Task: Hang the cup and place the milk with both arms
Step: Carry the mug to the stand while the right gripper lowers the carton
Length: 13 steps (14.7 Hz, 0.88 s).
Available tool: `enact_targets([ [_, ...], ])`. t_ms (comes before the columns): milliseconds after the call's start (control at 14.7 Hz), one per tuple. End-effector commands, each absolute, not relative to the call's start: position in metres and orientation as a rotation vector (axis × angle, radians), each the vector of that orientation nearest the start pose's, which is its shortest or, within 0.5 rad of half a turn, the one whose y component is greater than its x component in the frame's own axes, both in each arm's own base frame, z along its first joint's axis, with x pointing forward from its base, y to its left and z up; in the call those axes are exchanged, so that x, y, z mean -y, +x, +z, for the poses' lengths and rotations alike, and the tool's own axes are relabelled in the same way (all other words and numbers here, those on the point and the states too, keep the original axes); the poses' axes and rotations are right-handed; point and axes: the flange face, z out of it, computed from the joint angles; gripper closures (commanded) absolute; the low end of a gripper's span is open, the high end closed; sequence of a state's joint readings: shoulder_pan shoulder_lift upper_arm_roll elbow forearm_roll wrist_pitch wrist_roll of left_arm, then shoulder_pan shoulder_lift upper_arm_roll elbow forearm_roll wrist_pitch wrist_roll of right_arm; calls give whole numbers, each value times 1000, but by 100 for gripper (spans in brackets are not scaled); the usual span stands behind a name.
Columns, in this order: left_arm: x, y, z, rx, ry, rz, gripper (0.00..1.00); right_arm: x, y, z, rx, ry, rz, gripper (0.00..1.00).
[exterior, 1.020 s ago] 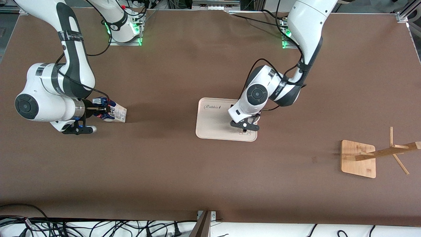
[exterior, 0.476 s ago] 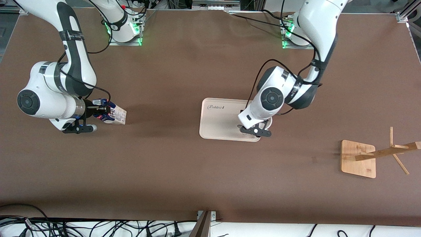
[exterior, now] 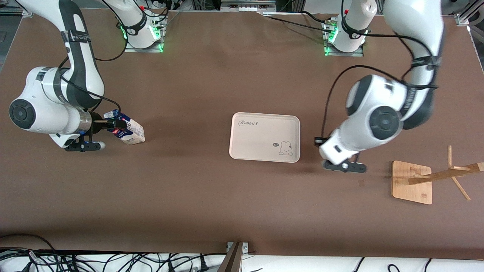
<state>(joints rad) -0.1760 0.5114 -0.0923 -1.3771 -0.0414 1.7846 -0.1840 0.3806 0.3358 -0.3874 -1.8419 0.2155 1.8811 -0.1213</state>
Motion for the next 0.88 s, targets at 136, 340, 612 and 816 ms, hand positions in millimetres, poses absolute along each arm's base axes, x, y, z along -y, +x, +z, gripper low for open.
enact_targets([
  [136, 111, 680, 489, -107, -3196, 179, 100, -14, 602, 390, 48, -3011, 465, 0],
  [340, 72, 685, 510, -131, -3211, 147, 100, -3, 606, 429, 35, -3004, 491, 0],
  [612, 25, 693, 519, -191, -3181, 81, 100, 1, 613, 471, 24, -3013, 455, 0],
  [816, 2, 700, 527, -238, -3164, 35, 100, -3, 618, 497, 41, -3024, 399, 0],
])
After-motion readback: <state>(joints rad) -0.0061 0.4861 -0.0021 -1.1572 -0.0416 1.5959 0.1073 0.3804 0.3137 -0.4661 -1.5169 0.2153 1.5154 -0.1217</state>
